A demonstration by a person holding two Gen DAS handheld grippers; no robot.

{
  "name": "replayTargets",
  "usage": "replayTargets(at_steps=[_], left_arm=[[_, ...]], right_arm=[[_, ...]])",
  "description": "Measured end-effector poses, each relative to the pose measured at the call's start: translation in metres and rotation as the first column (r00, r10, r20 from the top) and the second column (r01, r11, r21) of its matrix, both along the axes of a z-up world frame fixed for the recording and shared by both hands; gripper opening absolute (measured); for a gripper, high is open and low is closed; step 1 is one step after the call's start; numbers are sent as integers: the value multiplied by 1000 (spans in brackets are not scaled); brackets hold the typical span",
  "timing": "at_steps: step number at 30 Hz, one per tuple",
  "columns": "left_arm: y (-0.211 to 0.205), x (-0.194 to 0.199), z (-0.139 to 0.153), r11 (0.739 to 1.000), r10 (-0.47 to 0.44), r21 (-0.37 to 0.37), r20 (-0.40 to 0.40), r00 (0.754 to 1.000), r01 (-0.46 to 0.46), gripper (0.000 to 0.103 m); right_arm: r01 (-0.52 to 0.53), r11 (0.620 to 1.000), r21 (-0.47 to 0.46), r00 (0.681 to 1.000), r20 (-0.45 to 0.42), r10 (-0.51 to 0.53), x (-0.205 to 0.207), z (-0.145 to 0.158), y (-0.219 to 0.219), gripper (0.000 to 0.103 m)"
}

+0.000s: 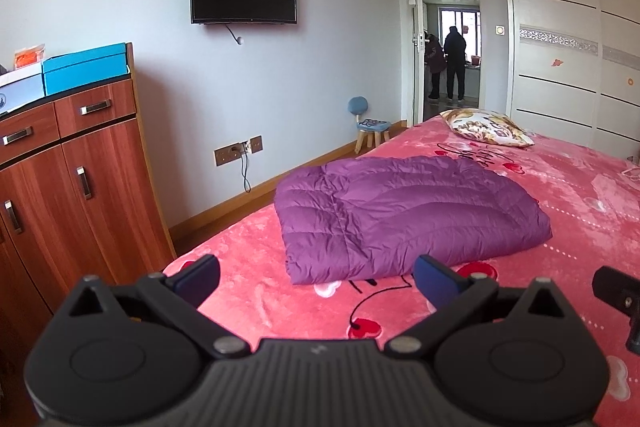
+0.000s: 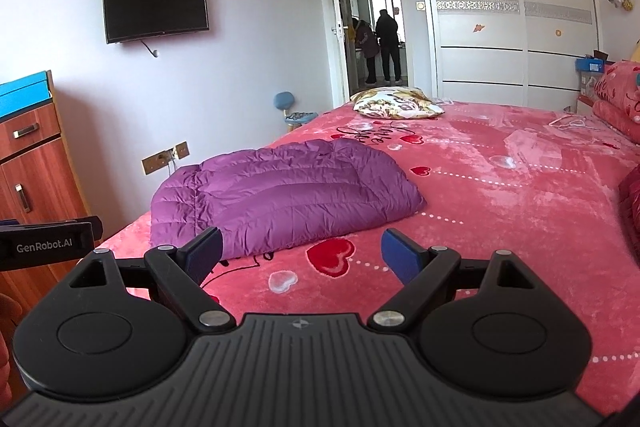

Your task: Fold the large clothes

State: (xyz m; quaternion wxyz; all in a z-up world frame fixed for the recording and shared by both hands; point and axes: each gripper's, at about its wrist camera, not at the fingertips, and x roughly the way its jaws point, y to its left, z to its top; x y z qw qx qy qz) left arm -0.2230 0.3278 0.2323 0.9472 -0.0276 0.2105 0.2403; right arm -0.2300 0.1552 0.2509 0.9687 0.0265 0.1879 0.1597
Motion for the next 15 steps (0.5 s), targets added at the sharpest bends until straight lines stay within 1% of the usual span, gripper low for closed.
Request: replayTargets(at_steps=[4,15], left_arm=[[1,-1,-1,1000,-3,-6,-3,1000,3,102],[1,-1,-5,1000,-1,9,-13,1000,1,102]], right_arm=[[-6,1000,-12,1000,-9,6,2,-3,-1,103],[-35,999,-22,999,-14,35,5,-5,-4,103]])
